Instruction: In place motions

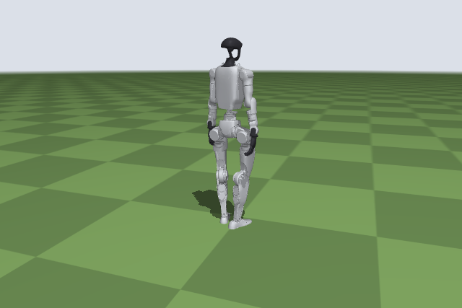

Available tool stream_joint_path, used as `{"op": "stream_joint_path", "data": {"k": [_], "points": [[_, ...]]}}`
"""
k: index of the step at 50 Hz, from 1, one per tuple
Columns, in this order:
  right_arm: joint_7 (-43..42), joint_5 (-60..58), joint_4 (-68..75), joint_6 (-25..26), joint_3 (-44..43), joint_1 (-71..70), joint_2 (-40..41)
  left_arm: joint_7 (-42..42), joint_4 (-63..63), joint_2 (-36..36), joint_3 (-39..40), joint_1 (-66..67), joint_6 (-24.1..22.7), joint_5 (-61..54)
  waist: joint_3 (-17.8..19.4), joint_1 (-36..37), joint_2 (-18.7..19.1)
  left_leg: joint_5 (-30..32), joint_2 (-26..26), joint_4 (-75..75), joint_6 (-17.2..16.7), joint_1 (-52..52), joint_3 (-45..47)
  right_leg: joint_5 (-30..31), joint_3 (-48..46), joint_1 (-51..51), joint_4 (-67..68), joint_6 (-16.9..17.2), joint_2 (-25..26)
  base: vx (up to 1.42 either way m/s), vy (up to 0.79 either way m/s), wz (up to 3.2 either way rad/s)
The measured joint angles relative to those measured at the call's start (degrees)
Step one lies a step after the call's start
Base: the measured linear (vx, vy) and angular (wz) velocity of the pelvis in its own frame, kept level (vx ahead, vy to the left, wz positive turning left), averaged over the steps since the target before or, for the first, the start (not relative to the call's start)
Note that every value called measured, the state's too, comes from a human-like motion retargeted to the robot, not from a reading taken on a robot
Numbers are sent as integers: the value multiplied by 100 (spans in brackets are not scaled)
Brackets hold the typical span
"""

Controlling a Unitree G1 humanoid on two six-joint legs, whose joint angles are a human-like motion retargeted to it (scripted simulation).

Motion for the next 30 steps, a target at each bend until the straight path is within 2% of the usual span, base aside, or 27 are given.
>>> {"op": "stream_joint_path", "data": {"k": [2,5,10,15,18,20,25,30], "points": [[-42,38,172,47,-53,38,-54,8,-62,12,40,-13,-18,-36,-46,506,5,-69,131,7,-83,88,530,-47,559,-13,39,-36,123,-3,-12,-143],[-111,118,295,118,-301,159,-93,47,-55,48,-34,-3,-29,-45,-38,-442,53,13,27,85,-16,-73,-458,21,-354,-116,66,-97,10,-2,-14,196],[-166,166,317,133,-383,215,-149,127,47,120,123,220,-31,20,-126,-385,65,-116,177,356,-82,-172,-334,-35,-69,-140,85,-158,110,-5,-11,-14],[-205,255,292,147,-407,22,-182,196,137,169,266,387,-23,63,-169,-538,-26,202,178,1652,215,-943,-729,-134,-56,-380,288,-109,-125,-15,-4,10],[-208,434,305,143,-311,-50,-208,211,151,162,326,474,-2,127,-104,-281,-148,55,45,1786,329,-1603,-816,-146,96,-448,437,-145,-264,-15,3,-22],[-234,554,347,182,-241,-162,-197,197,123,155,384,506,-7,141,101,-123,-140,-48,-112,1365,344,-2117,-1140,-166,106,-383,512,-211,-193,-19,3,-16],[-144,626,133,117,-25,-431,-161,103,-55,172,371,490,-40,25,1019,399,-405,-62,-521,344,421,-3590,-1506,-157,120,109,598,-368,-255,-19,-2,-9],[-62,250,-475,-23,199,-681,-101,59,7,86,521,494,-70,-11,1765,1097,-768,233,-494,-91,799,-5068,-1628,-78,270,211,809,-573,-438,-20,-3,-61]]}}
